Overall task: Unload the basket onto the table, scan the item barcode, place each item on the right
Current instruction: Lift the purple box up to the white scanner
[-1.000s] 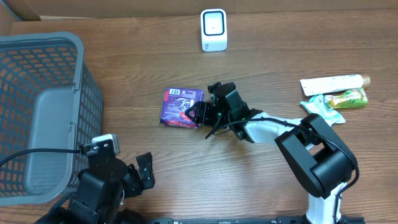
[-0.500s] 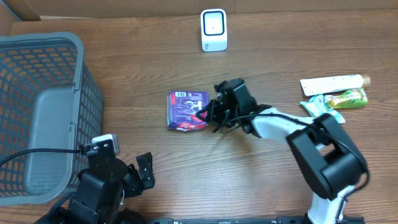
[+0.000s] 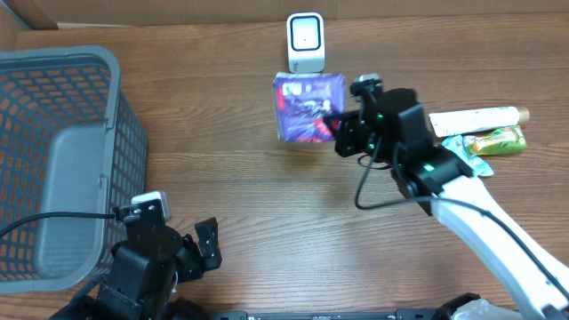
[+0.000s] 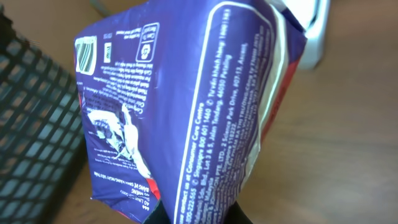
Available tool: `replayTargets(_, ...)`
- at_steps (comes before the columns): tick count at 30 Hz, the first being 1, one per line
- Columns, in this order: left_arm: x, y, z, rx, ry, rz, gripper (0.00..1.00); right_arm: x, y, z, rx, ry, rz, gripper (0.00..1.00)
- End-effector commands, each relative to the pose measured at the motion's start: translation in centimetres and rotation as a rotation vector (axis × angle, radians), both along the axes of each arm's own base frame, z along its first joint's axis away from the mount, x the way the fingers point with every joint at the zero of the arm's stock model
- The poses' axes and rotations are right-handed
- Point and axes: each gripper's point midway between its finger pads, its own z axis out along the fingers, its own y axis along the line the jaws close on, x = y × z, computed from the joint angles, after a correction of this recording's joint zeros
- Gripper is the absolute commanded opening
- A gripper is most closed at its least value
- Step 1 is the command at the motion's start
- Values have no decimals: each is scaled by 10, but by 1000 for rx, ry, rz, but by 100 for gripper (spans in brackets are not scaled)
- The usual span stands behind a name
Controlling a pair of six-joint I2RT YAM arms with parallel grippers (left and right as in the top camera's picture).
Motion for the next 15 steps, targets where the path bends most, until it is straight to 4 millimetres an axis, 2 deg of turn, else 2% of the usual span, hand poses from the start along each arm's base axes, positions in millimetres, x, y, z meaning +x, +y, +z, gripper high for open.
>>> replayTargets(1, 1, 0, 0, -7, -2, 14, 100, 7, -19, 34, -113, -180, -35, 4)
replayTargets(5, 1, 0, 0, -7, -2, 14, 100, 3, -18, 42, -110, -204, -17, 4)
replayTargets(9, 1, 0, 0, -7, -2, 14, 100, -9, -5, 40, -102, -209, 98, 4)
replayTargets(15, 1, 0, 0, -7, -2, 14, 100, -19, 7, 42, -54, -197, 179, 4)
